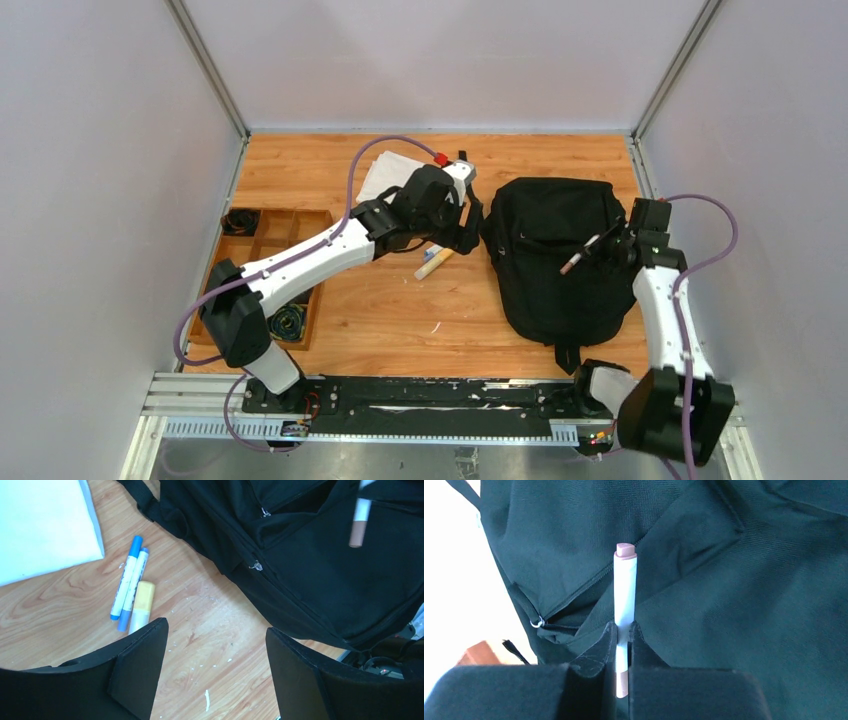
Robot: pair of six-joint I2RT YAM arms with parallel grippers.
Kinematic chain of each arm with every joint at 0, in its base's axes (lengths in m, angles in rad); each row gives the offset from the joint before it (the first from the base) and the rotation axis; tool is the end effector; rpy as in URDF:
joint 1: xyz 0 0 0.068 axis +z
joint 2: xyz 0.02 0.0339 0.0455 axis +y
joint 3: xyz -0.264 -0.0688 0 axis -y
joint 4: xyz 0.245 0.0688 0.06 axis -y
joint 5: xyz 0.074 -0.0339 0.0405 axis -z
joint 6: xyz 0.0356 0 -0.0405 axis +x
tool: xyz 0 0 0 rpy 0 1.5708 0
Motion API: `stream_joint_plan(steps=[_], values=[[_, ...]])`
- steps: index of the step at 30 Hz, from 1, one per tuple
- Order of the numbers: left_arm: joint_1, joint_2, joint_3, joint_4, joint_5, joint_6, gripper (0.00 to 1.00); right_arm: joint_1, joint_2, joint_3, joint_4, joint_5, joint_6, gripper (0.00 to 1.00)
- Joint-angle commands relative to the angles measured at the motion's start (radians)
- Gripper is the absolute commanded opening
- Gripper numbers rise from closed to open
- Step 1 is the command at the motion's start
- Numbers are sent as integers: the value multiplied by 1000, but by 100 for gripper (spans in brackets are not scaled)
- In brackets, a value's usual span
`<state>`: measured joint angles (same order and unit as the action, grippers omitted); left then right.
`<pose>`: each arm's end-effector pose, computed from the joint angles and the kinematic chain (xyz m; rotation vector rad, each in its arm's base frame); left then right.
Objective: Pack the student bag
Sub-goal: Place the stationery in the student bag.
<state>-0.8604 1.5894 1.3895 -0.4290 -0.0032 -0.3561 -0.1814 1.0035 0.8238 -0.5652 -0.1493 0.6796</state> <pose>0.2385 -0.2771 0.3231 0.5678 2.2112 -0.6612 0.2077 -0.0327 0.2774 0.9078 2.1606 0.4228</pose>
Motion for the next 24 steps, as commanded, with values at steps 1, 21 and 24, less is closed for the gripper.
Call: stream_joint_plan(steps=[1, 21, 24], values=[[-14, -10, 8, 5, 22, -4, 79, -82, 140, 36, 83, -302, 33, 0], [-15, -34, -27, -8, 5, -1, 79, -102, 195, -82, 185, -416, 144, 0], [-15, -29, -22, -9, 5, -4, 79, -105, 213, -109, 188, -433, 136, 0]])
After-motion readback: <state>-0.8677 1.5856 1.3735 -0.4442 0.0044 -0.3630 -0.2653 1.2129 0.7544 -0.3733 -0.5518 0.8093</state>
